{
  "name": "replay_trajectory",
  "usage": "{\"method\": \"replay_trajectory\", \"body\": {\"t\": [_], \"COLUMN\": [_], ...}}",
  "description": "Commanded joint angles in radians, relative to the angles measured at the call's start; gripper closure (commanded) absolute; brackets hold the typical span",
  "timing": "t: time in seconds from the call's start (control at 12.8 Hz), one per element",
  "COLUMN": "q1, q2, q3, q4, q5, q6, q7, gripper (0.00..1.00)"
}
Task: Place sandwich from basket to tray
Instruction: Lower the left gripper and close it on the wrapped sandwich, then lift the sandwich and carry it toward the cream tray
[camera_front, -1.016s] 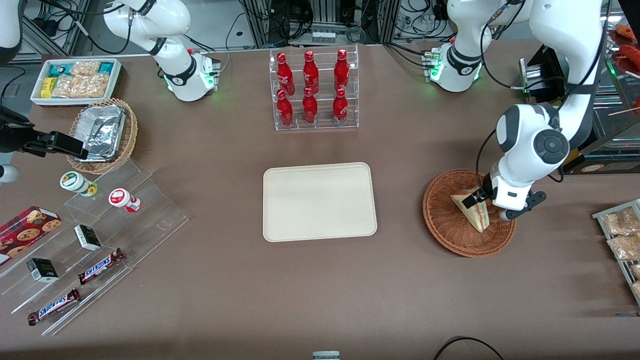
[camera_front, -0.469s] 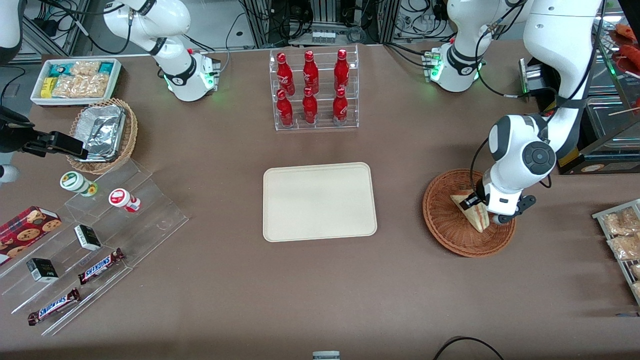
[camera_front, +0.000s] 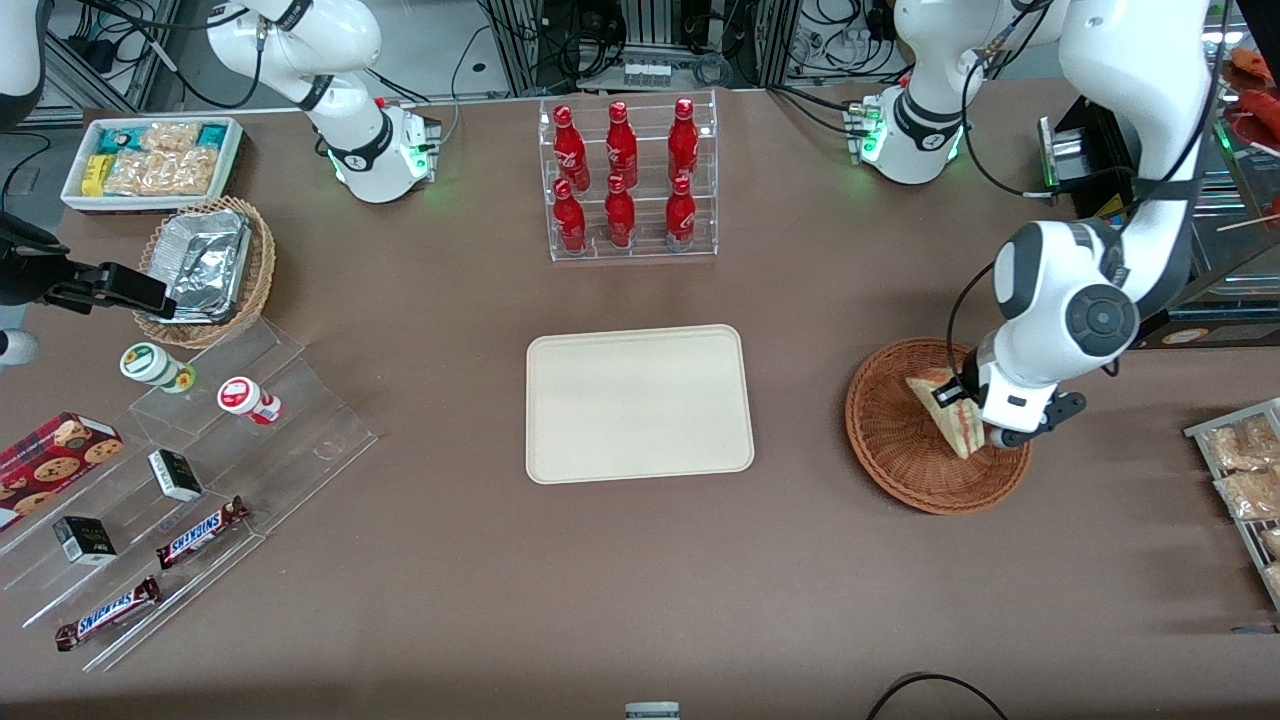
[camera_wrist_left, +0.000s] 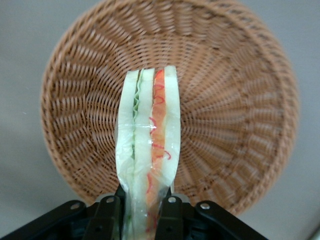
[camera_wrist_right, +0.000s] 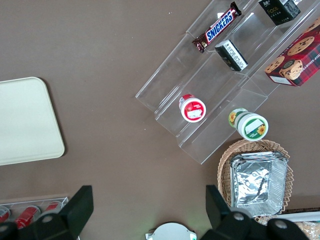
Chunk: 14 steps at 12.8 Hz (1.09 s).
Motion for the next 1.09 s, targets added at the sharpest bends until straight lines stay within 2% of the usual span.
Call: {"method": "replay_trajectory", "body": {"t": [0.0,0.47,0.7,0.86,1.02], "q1": [-0.052,-0.241,-0.373,-0.433,-0.496], "q2": [0.024,0.111,0.217,0.263,0.33], "q3": [0.001,0.001,-0.001,0.001,-0.001], "q4": [0.133,0.254,0.373,0.413,0.484], "q5": [0.011,0.005,-0.012,-0.059,-0.067], "q6": [-0.127,-0.144,-0.145,-0.141,-0.141], "q7": [0.068,0.077,0.062,-0.007,-0.085], "gripper": [1.0,1.0,1.0,1.0,1.0]}}
